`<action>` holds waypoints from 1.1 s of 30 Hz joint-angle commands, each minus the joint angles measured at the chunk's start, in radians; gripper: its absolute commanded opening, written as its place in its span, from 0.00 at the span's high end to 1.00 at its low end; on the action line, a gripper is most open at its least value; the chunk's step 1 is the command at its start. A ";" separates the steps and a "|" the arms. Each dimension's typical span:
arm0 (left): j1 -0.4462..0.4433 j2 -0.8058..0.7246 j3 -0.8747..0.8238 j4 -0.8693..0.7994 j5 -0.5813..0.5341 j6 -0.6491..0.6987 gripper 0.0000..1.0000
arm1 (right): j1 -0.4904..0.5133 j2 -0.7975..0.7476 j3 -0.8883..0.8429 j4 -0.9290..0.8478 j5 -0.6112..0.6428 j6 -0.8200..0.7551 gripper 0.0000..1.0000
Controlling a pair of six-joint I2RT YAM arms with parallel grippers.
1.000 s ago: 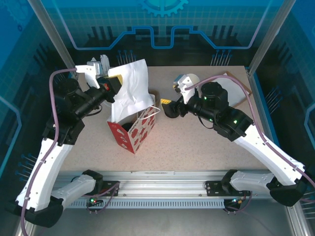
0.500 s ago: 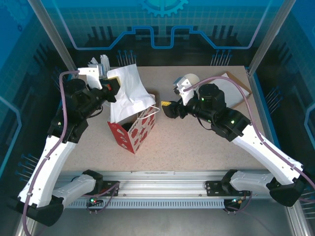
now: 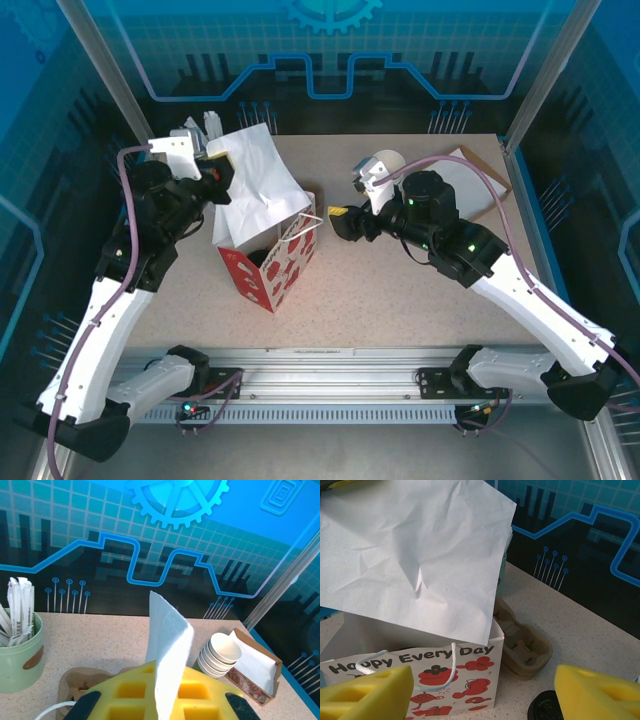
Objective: Pack the takeout coffee
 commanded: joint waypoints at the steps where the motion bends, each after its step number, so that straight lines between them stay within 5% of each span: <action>1: 0.015 -0.031 0.000 0.022 -0.030 0.018 1.00 | -0.013 0.005 -0.007 0.008 -0.007 0.013 0.24; 10: 0.016 -0.043 -0.013 0.018 -0.054 0.022 1.00 | -0.015 0.021 -0.004 -0.002 -0.013 0.022 0.23; 21: -0.005 0.017 -0.164 0.230 0.204 -0.078 1.00 | -0.016 0.059 0.028 -0.035 -0.038 0.034 0.23; 33: -0.050 -0.012 -0.319 0.206 0.172 -0.049 1.00 | -0.017 0.071 0.025 -0.037 -0.031 0.034 0.23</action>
